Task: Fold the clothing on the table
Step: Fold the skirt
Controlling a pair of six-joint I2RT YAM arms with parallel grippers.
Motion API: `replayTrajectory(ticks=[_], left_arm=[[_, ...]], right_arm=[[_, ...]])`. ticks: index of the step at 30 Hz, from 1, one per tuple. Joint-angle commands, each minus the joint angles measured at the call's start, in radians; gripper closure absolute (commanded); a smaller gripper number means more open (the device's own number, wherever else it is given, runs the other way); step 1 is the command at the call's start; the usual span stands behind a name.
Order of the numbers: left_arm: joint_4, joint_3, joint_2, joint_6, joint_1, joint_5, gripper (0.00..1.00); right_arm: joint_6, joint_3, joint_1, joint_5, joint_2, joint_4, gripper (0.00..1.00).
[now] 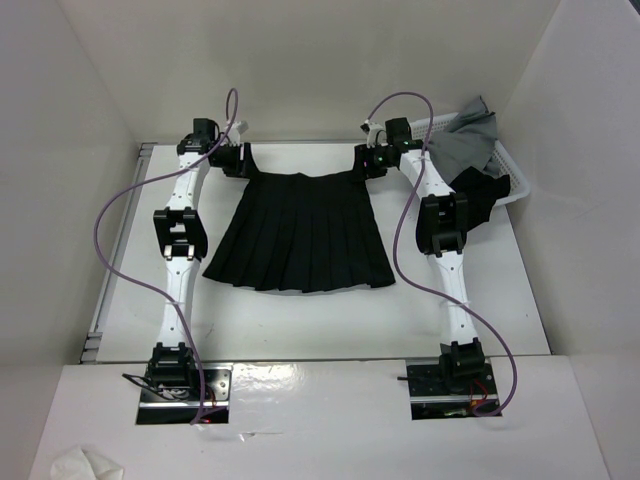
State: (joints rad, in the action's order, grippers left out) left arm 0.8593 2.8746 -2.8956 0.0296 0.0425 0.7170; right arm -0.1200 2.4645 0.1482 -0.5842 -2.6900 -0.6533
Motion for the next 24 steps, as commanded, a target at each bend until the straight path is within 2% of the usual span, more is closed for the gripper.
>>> replayTrajectory(ticks=[1,3,12,24], left_arm=[[0.021,0.032,-0.037,0.027,-0.001,0.01,0.38],[0.032,0.032,-0.047,0.027,-0.01,-0.025,0.35],[0.041,0.089,-0.045,0.018,-0.03,-0.306,0.35],[0.069,0.071,-0.065,0.018,-0.061,-0.269,0.39]], right_arm=[[-0.009,0.044,0.011,-0.006,-0.021,-0.043,0.43],[-0.009,0.044,0.02,-0.006,-0.021,-0.043,0.43],[-0.009,0.044,0.021,-0.006,-0.021,-0.052,0.43],[-0.018,0.044,0.021,-0.016,-0.021,-0.062,0.43]])
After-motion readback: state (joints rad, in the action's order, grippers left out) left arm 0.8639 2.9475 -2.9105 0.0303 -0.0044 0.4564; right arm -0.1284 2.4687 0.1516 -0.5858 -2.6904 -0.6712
